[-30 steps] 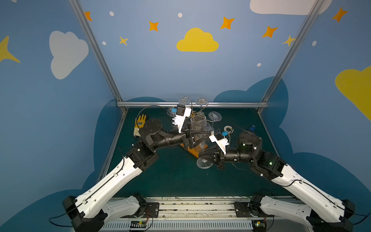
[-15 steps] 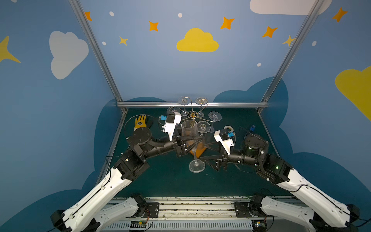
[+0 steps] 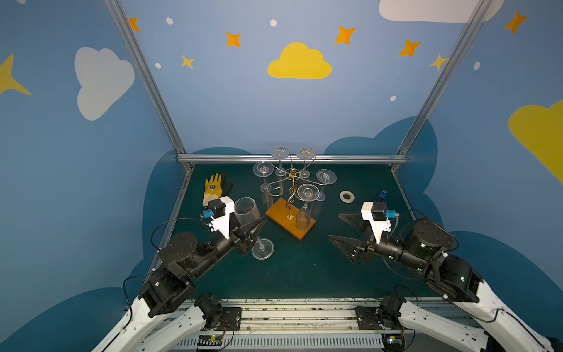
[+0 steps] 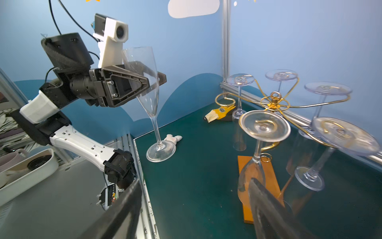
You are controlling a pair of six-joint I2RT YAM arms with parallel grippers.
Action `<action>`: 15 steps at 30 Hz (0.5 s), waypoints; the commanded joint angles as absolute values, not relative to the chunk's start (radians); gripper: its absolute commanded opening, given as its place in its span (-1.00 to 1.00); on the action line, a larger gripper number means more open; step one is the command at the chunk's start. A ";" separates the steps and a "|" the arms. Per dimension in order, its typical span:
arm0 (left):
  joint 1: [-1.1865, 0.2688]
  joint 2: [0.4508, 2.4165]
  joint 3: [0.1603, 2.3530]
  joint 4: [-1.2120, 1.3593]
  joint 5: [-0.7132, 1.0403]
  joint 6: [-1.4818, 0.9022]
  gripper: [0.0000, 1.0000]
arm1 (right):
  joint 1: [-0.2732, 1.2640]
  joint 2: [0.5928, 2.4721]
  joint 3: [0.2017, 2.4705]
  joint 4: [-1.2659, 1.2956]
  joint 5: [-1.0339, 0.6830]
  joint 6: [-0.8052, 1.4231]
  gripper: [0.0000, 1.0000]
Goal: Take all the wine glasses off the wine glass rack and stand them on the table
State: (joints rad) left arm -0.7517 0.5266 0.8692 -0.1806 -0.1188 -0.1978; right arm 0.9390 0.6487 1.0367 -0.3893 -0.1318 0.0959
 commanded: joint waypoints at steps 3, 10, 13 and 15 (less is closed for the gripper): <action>-0.750 0.477 0.753 -0.003 -0.382 -0.027 -0.21 | 0.942 0.545 0.922 -0.388 0.006 0.139 0.59; -0.683 0.552 0.583 0.365 -0.506 0.132 -0.24 | 0.940 0.468 0.852 -0.399 0.134 0.166 0.59; -0.558 0.632 0.562 0.429 -0.439 0.079 -0.23 | 0.940 0.470 0.834 -0.384 0.199 0.156 0.60; -0.456 0.689 0.556 0.465 -0.371 0.017 -0.25 | 0.939 0.479 0.824 -0.369 0.240 0.141 0.61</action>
